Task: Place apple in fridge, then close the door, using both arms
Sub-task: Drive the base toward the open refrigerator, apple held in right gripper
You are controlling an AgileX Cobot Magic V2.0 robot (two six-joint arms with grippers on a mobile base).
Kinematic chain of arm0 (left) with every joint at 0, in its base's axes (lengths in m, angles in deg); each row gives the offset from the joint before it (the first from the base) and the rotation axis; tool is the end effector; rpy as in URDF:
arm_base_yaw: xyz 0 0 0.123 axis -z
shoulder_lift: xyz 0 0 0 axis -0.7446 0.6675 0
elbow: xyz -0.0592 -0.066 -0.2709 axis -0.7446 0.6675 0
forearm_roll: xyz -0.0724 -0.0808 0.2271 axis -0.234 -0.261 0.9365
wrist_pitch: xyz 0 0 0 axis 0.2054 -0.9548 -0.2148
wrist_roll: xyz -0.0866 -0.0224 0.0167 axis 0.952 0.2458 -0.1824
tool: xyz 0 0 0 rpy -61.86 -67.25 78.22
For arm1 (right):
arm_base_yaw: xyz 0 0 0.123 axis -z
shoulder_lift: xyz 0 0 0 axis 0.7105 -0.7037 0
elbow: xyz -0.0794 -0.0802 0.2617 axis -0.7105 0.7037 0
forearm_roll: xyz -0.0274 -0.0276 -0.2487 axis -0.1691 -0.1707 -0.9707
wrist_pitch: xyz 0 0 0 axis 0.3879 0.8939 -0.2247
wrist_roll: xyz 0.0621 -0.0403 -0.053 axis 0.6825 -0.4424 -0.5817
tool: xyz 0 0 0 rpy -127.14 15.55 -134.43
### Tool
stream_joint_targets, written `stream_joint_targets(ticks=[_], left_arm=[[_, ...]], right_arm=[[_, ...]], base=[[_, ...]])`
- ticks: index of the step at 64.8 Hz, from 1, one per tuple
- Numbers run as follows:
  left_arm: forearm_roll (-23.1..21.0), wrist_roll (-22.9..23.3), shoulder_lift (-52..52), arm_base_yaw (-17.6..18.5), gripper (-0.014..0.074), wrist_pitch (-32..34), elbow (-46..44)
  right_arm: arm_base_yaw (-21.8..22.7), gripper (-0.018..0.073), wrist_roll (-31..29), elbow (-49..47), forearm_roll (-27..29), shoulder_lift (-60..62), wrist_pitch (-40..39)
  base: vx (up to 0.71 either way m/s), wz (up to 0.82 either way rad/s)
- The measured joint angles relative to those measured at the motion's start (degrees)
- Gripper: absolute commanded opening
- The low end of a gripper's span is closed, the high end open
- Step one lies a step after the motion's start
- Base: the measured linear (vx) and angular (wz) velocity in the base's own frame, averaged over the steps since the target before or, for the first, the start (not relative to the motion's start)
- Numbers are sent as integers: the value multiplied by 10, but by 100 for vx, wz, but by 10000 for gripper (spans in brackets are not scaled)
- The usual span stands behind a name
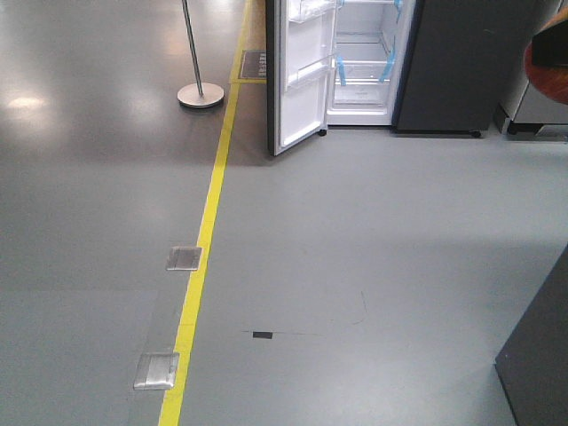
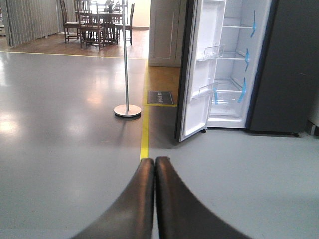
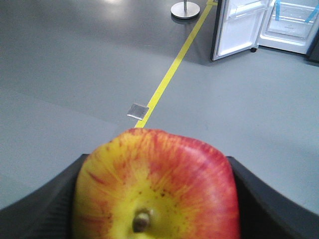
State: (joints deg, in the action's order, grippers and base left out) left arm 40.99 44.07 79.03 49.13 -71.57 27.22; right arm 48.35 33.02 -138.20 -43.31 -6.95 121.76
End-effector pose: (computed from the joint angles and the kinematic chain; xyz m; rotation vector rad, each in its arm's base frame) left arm 0.0563 -0.0002 0.1918 -0.1072 1.6475 -0.1126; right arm 0.2037 0.0248 0.4848 -0.3465 2.0904 0.3046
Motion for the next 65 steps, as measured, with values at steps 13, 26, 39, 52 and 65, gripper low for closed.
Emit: stream_joint_targets(ticks=[13,26,39,52,65], left_arm=[[0,0,0,0,-6,0,0],[0,0,0,0,-6,0,0],[0,0,0,0,-6,0,0],[0,0,0,0,-6,0,0],[0,0,0,0,-6,0,0]], right_arm=[[0,25,0,0,0,0,0],[0,25,0,0,0,0,0],[0,25,0,0,0,0,0],[0,25,0,0,0,0,0],[0,25,0,0,0,0,0]], base=[[21,1],[22,-1],[22,-4],[23,-5],[23,-5]])
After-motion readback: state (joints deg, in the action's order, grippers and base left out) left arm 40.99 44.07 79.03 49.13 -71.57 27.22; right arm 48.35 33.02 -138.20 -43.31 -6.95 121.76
